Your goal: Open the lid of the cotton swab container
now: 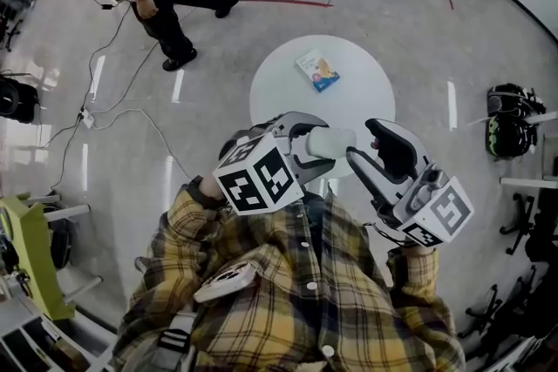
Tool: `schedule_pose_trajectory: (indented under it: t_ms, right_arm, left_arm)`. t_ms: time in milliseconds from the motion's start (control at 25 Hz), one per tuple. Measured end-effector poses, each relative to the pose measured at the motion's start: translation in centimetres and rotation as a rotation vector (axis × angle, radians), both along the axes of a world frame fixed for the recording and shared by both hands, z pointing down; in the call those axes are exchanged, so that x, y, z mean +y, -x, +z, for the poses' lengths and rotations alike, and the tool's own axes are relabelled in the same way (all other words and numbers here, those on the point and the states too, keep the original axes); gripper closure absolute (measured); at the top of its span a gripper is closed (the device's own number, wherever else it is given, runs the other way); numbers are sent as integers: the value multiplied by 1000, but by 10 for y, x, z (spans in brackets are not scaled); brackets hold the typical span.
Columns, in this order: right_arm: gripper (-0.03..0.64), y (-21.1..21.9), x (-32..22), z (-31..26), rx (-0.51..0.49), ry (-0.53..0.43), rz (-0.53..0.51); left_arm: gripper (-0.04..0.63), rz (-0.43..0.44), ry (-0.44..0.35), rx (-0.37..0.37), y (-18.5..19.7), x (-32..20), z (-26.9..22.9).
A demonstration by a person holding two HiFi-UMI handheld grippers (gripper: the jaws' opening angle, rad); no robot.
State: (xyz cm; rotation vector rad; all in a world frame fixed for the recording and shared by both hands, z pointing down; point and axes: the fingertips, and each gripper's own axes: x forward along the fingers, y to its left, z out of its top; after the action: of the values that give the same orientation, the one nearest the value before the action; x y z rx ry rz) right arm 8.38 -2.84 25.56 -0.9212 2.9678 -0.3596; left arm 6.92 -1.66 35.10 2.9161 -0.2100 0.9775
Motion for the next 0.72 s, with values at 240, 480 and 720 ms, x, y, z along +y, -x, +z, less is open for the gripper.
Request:
schedule_pose_trajectory:
  t_ms: [240, 480, 720]
  right_arm:
    - [319, 20, 18, -2, 73, -32, -202]
    - [314, 30, 24, 5, 153, -48, -296]
    - [314, 40, 29, 18, 164, -28, -372]
  left_arm:
    - [347, 20, 5, 7, -1, 6, -7]
    - [347, 42, 16, 10, 0, 16, -11]
    - [347, 61, 29, 25, -2, 23, -15]
